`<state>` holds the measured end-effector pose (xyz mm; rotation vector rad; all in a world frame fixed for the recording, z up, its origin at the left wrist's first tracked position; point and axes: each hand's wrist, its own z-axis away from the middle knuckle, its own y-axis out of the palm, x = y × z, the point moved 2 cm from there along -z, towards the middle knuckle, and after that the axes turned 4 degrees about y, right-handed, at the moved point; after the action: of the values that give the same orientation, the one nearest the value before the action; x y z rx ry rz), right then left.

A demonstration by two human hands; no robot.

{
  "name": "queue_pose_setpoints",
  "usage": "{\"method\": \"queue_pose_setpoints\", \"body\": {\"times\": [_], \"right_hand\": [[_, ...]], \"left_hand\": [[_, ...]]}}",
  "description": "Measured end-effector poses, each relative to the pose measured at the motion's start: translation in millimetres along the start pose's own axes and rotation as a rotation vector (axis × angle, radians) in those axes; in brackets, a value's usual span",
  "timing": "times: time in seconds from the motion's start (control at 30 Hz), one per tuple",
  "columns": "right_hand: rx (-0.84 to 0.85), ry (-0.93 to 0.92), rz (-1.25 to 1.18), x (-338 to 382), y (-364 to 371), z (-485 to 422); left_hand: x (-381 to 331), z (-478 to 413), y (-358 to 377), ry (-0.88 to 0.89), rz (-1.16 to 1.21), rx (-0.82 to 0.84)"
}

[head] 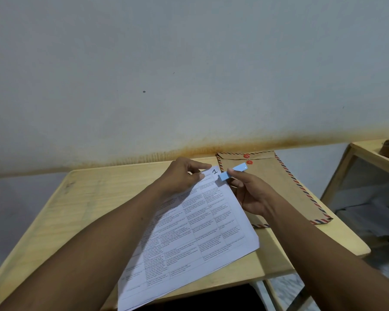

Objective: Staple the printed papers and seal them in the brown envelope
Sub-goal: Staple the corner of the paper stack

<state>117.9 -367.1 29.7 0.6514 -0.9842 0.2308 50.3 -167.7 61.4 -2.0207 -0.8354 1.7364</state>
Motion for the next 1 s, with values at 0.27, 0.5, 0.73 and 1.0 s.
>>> {"method": "queue_pose_setpoints", "body": {"times": [0.27, 0.5, 0.73, 1.0], "right_hand": [[-0.028, -0.131, 0.154, -2, 12, -4], [-0.061, -0.326, 0.203, -7, 15, -8], [-0.043, -0.267, 0.264, -5, 26, -17], [-0.281, -0.416, 0.771, 40, 37, -53]], "left_hand": [[0, 1, 3, 0.028, 0.013, -0.021], [8, 2, 0, 0.028, 0.043, -0.047], [15, 7, -10, 0.0, 0.044, -0.04], [62, 14, -53, -0.262, 0.119, -0.301]]}}
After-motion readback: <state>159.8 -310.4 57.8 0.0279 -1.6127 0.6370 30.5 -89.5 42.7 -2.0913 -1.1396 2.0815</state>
